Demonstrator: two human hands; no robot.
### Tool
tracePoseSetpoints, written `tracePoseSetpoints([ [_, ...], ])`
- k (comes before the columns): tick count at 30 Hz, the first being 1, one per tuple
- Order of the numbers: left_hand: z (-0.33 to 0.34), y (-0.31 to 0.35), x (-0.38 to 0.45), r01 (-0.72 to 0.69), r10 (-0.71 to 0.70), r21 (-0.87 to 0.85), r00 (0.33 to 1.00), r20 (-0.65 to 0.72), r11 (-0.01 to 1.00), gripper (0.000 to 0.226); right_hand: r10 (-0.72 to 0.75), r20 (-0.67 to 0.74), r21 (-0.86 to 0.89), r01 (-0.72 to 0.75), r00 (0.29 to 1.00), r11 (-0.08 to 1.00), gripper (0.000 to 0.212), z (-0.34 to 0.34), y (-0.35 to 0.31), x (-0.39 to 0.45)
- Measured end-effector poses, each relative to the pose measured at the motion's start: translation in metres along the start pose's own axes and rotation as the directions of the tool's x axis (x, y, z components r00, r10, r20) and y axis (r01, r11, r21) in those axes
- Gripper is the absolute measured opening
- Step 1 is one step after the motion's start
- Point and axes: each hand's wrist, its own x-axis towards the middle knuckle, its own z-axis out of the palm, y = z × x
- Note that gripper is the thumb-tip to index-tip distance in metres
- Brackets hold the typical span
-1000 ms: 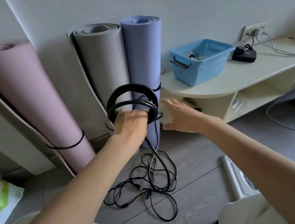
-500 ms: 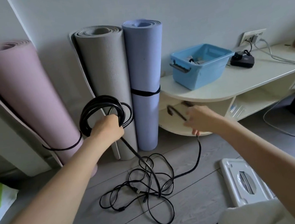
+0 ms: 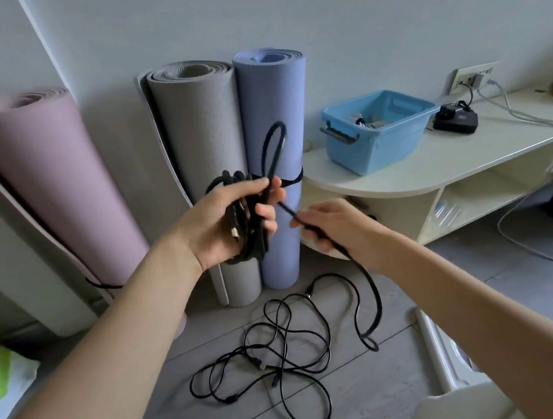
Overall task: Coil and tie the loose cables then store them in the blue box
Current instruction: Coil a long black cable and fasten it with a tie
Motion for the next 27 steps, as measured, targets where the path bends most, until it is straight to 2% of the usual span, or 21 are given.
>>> tracePoseSetpoints([
  [2,-0.001,0.003,-0.001,-0.001,0.028,-0.153,0.984,0.174,0.988,0.013,0.043,-0.074,0.034,-0.041,0.996,0.999,0.028,-0.006,0.000,0.004],
  [3,-0.001,0.004,-0.001,-0.005,0.054,-0.203,0.969,0.240,0.979,0.014,0.070,-0.089,-0.011,-0.072,0.994,0.997,0.029,-0.006,0.003,0.006],
  [5,0.003,0.005,0.000,-0.031,0.119,-0.281,0.946,0.302,0.959,0.011,0.090,-0.088,-0.296,-0.112,0.992,0.949,0.032,-0.002,0.009,0.009],
  [7,0.013,0.005,-0.002,-0.065,0.184,-0.357,0.933,0.310,0.932,0.007,0.056,-0.006,-0.646,-0.046,0.998,0.762,0.030,0.008,0.019,0.012],
  [8,0.018,0.005,-0.002,-0.088,0.219,-0.393,0.927,0.303,0.915,0.011,0.049,0.047,-0.735,0.001,0.998,0.679,0.028,0.012,0.023,0.011],
  [9,0.022,0.006,-0.002,-0.124,0.258,-0.413,0.922,0.287,0.902,0.015,0.066,0.089,-0.767,0.026,0.994,0.642,0.026,0.014,0.026,0.010],
  [12,0.024,0.012,0.002,-0.322,0.404,-0.397,0.904,0.140,0.859,0.018,0.092,0.174,-0.777,0.080,0.980,0.624,0.030,0.016,0.023,0.005],
  [14,0.015,0.017,0.010,-0.463,0.470,-0.330,0.880,-0.062,0.823,0.016,0.056,0.230,-0.792,0.153,0.972,0.591,0.033,0.014,0.015,-0.001],
  [16,0.000,0.019,0.020,-0.520,0.459,-0.184,0.840,-0.291,0.834,0.014,-0.022,0.287,-0.809,0.255,0.958,0.530,0.035,0.011,0.006,-0.008],
  [18,-0.017,0.018,0.027,-0.433,0.414,0.063,0.795,-0.444,0.899,0.013,-0.104,0.317,-0.833,0.329,0.943,0.445,0.039,0.004,-0.003,-0.014],
  [19,-0.024,0.016,0.027,-0.347,0.398,0.194,0.794,-0.460,0.918,0.020,-0.158,0.307,-0.834,0.345,0.939,0.430,0.038,-0.002,-0.006,-0.015],
  [20,-0.027,0.014,0.026,-0.243,0.354,0.289,0.827,-0.437,0.926,0.026,-0.217,0.278,-0.830,0.348,0.936,0.437,0.035,-0.008,-0.010,-0.015],
  [22,-0.026,0.006,0.021,0.024,0.102,0.403,0.952,-0.290,0.915,0.034,-0.320,0.186,-0.796,0.333,0.929,0.505,0.032,-0.025,-0.017,-0.014],
  [23,-0.025,0.001,0.018,0.156,-0.081,0.450,0.980,-0.182,0.879,0.037,-0.352,0.145,-0.758,0.333,0.925,0.562,0.033,-0.032,-0.020,-0.014],
  [25,-0.021,-0.008,0.013,0.277,-0.363,0.514,0.929,0.072,0.812,0.044,-0.371,0.082,-0.664,0.328,0.925,0.672,0.039,-0.043,-0.025,-0.016],
  [27,-0.015,-0.013,0.010,0.274,-0.440,0.483,0.856,0.272,0.832,0.046,-0.361,0.033,-0.570,0.314,0.932,0.759,0.043,-0.051,-0.029,-0.017],
])
